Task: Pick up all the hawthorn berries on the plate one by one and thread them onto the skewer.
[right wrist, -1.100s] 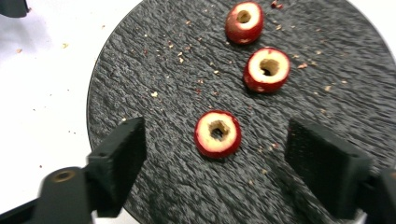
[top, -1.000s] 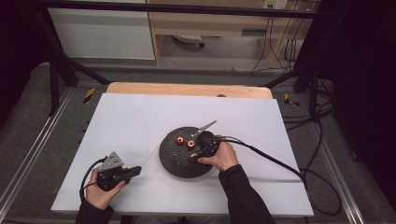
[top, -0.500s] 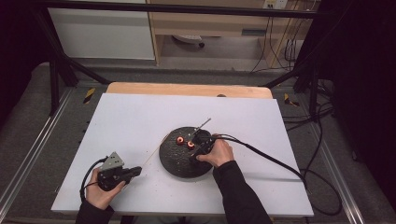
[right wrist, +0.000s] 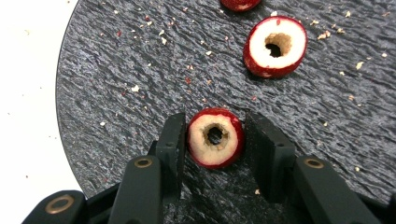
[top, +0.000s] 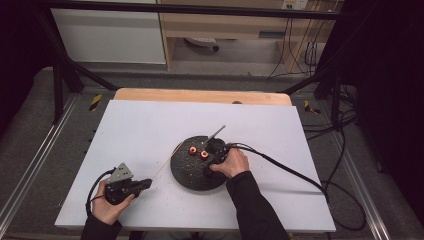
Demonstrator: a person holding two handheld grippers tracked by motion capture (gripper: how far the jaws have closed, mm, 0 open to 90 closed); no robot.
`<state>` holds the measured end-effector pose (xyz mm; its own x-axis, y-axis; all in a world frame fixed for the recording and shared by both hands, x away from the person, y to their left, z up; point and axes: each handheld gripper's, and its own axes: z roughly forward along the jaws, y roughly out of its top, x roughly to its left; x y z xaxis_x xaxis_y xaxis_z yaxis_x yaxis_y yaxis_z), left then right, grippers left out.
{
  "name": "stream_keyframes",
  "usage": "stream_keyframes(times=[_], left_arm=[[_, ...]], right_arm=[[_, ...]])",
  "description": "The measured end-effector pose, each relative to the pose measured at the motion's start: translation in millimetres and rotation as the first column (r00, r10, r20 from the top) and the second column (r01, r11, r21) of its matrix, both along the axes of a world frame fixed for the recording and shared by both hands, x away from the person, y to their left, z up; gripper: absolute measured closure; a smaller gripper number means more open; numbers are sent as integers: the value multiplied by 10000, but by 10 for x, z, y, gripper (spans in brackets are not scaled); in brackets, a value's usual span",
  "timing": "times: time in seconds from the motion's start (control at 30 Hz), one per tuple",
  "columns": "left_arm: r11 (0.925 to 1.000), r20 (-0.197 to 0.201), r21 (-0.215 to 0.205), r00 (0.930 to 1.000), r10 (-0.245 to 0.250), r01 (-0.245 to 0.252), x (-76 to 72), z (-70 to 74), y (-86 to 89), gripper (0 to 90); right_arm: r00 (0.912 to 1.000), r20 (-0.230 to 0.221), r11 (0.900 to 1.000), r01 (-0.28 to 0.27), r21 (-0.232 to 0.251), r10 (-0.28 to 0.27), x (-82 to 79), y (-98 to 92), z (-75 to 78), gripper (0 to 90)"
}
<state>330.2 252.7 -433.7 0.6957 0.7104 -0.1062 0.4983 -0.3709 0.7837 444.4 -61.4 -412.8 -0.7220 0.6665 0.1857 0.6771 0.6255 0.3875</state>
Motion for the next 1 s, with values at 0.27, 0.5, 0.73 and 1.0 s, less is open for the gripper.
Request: stream_keyframes(times=[0.27,0.5,0.73,1.0], left_arm=[[10000,53,5,10000,8,-8,-9,5,-6,877],[10000,86,32,10000,-18,18,-18,7,-15,877],[10000,113,56,9999,-12,11,-27,7,-37,877],[10000,174,65,9998,-23,21,-46,8,-77,877]], right_arm=[[9992,39,9977,402,537,-405,-31,-33,113,607],[9922,675,9823,931,1622,-1052,-129,-142,317,609],[9811,1076,9444,1216,3054,-1611,-214,-321,335,610],[9619,1194,8812,1707,4409,-2461,-317,-451,236,610]])
